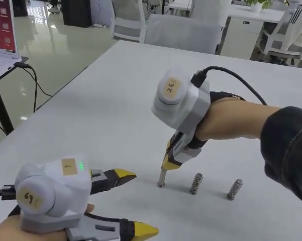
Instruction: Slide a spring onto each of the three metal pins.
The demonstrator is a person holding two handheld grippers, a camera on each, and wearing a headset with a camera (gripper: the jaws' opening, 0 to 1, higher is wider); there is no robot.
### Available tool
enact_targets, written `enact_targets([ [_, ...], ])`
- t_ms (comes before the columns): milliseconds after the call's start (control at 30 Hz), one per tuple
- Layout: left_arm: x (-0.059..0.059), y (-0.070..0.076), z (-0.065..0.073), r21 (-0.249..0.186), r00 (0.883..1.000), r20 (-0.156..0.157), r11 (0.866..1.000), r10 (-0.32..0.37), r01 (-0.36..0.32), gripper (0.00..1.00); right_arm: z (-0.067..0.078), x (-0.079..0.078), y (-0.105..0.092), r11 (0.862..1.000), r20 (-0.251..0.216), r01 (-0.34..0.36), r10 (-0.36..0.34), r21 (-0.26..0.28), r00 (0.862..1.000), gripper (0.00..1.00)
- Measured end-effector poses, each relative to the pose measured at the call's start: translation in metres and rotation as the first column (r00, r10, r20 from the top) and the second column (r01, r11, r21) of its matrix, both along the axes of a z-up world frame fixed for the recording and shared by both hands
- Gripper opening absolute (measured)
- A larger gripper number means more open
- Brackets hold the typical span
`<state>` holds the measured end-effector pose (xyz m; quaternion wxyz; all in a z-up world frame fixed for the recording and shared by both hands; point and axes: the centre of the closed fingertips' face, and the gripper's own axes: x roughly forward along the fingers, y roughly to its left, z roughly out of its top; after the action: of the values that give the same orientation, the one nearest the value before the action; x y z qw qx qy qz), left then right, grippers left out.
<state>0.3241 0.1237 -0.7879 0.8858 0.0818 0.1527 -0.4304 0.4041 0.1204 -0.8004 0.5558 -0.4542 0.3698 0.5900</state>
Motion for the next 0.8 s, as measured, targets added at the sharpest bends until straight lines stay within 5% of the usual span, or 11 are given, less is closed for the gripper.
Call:
enact_targets([
  [800, 0.000, 0.003, -0.002, 0.006, 1.000, -0.005, 1.000, 0.005, -0.005, 0.57, -0.044, -0.006, -0.002, 0.998, -0.032, 0.003, -0.005, -0.061, 0.999, 0.09],
])
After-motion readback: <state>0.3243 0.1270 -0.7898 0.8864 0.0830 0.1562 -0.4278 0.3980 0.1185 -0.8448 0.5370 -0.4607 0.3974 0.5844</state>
